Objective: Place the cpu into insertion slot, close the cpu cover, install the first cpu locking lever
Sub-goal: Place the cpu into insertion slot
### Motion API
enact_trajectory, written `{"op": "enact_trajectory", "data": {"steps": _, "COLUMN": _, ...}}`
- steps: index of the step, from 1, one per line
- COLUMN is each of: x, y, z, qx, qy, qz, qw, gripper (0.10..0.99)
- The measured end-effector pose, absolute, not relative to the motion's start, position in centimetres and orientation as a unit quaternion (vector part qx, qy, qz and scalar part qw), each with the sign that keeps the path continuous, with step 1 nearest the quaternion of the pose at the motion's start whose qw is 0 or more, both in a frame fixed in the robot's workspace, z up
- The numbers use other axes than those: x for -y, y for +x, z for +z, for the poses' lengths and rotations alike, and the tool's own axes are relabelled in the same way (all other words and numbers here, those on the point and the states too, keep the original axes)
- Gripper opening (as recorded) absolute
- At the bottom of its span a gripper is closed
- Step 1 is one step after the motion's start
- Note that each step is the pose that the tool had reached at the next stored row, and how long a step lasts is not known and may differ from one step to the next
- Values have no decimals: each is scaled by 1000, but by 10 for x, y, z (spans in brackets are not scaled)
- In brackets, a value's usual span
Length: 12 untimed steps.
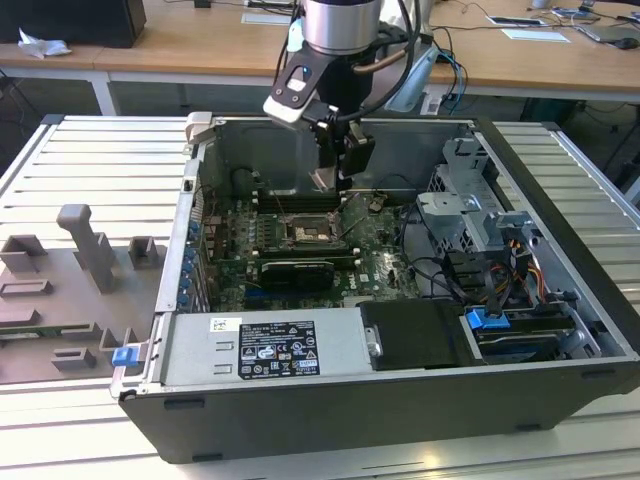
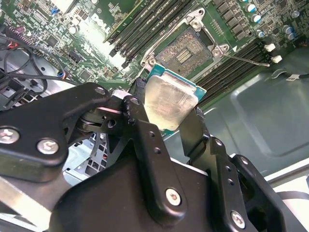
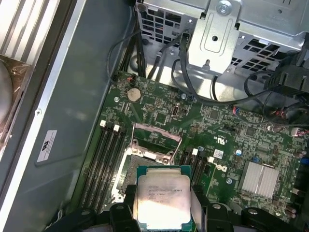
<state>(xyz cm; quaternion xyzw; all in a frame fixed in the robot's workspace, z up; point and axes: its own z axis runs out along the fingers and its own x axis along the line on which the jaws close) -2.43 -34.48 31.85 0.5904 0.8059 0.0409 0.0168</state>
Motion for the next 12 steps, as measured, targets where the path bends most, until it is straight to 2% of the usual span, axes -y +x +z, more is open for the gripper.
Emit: {"op": "enact_trajectory", "data": {"steps": 12, "x": 345, "y": -24, "z": 313, "qx": -806, "qy": 591, "qz": 41, "qw": 17, "gripper": 525}}
